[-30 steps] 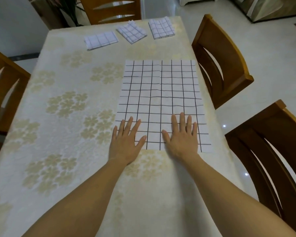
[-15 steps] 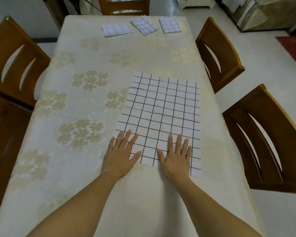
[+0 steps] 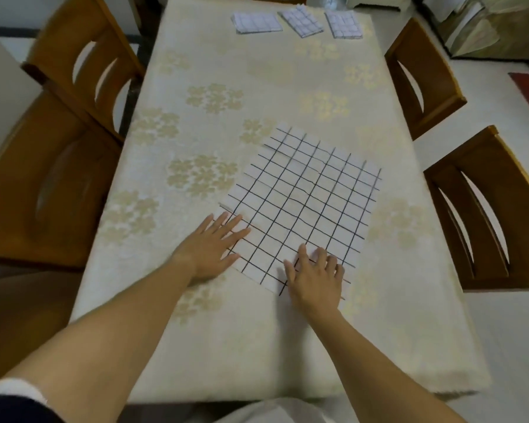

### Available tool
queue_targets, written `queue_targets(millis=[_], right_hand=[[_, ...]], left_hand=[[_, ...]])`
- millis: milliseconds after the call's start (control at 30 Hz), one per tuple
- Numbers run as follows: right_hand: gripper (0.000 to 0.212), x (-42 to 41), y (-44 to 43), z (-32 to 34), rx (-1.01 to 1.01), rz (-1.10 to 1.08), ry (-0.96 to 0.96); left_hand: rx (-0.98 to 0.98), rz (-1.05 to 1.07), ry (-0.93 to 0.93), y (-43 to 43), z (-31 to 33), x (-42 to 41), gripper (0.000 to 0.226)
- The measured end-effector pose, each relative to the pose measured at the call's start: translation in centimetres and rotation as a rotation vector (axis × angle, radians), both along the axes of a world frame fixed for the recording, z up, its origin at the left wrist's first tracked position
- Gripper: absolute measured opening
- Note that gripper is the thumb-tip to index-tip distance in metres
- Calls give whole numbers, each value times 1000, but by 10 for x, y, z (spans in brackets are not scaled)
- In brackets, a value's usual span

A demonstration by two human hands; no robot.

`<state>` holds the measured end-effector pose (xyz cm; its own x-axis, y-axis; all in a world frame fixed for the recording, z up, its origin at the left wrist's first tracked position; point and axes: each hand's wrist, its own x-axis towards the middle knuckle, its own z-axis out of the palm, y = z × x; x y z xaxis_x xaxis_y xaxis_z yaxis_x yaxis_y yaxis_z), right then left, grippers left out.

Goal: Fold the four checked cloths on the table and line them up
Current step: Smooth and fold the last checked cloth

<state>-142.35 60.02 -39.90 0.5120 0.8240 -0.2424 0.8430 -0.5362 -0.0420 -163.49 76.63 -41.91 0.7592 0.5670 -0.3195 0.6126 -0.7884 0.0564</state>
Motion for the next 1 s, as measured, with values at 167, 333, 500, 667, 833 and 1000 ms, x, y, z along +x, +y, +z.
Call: queue_targets(millis=[167, 333, 500, 667, 833, 1000], right_hand=[[71, 2, 1, -18, 21, 196, 123], [69, -33, 0, -22, -60, 44, 221], [71, -70, -9, 0, -175, 37, 202], [54, -45, 2, 11, 201, 191, 133], [71, 9, 18, -13, 33, 179, 145], [75, -17, 23, -22, -38, -22, 207]], left_hand=[[34, 286, -116, -44, 28, 36, 64], [-200, 461, -121, -86, 6, 64, 69], [-119, 255, -62, -47, -6, 34, 69], [45, 6, 40, -2, 8, 7, 63], [86, 262, -105, -25, 27, 43, 80], [-167, 475, -109, -71, 6, 80, 64]])
